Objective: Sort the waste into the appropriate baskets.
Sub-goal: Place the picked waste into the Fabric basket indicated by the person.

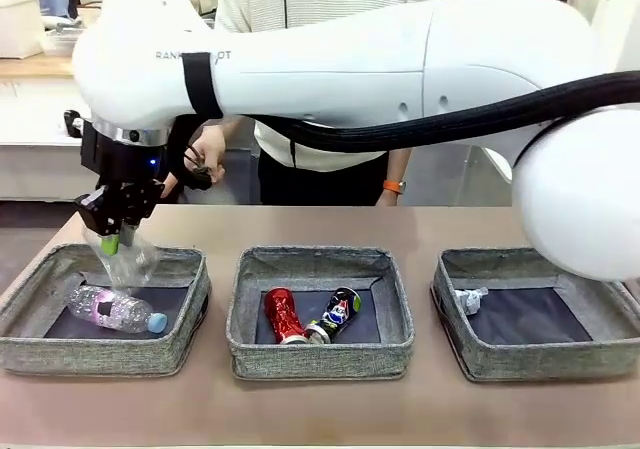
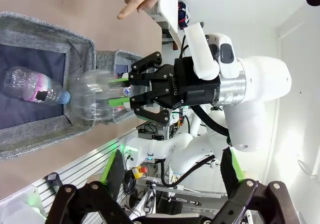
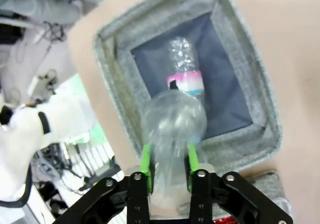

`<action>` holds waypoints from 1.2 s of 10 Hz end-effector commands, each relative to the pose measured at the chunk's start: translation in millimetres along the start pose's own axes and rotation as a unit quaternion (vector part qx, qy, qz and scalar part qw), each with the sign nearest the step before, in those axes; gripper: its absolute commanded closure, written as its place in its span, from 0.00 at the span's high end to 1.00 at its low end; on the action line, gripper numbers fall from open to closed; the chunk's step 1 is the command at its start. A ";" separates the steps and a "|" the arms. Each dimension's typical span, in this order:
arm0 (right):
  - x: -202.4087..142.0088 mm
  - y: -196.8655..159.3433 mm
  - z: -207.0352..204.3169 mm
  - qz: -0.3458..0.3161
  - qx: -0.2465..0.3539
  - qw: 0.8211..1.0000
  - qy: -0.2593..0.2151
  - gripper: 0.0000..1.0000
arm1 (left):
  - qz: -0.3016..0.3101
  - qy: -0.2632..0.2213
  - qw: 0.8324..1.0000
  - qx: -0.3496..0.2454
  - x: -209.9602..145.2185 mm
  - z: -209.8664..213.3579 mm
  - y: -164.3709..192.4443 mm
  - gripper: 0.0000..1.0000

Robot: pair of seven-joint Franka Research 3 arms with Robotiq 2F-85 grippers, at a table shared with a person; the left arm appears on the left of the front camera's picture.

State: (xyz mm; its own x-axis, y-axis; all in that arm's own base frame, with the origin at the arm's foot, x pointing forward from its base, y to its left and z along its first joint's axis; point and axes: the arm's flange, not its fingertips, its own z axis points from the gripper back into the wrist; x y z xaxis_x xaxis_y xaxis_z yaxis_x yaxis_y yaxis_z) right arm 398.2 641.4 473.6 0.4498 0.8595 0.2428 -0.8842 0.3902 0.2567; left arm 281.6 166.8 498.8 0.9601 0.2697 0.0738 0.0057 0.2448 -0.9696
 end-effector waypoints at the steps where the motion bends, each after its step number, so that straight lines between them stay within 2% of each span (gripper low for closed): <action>1: 1.6 -0.9 3.7 0.015 0.029 0.999 -0.001 1.00 | -0.006 -0.005 1.000 -0.007 0.1 -0.3 -2.1 1.00; 2: 1.4 -1.3 4.1 0.015 0.031 0.999 -0.002 1.00 | -0.006 -0.005 1.000 -0.007 0.1 -0.3 -2.1 1.00; 3: 0.6 -1.8 4.9 0.010 0.034 0.999 -0.002 0.94 | -0.006 -0.005 1.000 -0.007 0.1 -0.3 -2.1 1.00; 4: -0.4 -3.1 5.7 0.004 0.038 0.999 -0.002 1.00 | -0.006 -0.005 1.000 -0.007 0.1 -0.3 -2.1 1.00; 7: -9.7 -6.8 18.5 -0.021 0.056 0.998 -0.013 1.00 | -0.006 -0.005 1.000 -0.007 0.1 -0.3 -2.1 1.00; 8: -23.7 -6.6 38.7 -0.029 0.090 0.995 -0.031 1.00 | -0.006 -0.005 1.000 -0.007 0.1 -0.3 -2.1 1.00; 9: -52.0 -7.5 66.8 -0.060 0.113 0.990 -0.060 1.00 | -0.006 -0.005 1.000 -0.007 0.1 -0.3 -2.1 1.00; 10: -91.0 -9.4 96.4 -0.074 0.141 0.979 -0.127 1.00 | -0.006 -0.005 1.000 -0.007 0.1 -0.3 -2.1 1.00; 11: -140.9 -13.1 121.5 -0.111 0.173 0.960 -0.192 1.00 | -0.006 -0.005 1.000 -0.007 0.1 -0.3 -2.1 1.00; 12: -178.4 -19.8 131.3 -0.155 0.167 0.946 -0.230 1.00 | -0.006 -0.005 1.000 -0.007 0.1 -0.3 -2.1 1.00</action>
State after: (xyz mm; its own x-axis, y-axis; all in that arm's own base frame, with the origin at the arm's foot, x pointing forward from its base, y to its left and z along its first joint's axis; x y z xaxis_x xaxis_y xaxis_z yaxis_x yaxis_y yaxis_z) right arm 408.1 529.2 577.1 0.7271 0.5656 0.3891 -0.6651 0.4402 0.6032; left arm 281.3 167.2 499.0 0.9597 0.2709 0.0743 0.0060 0.2446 -0.9696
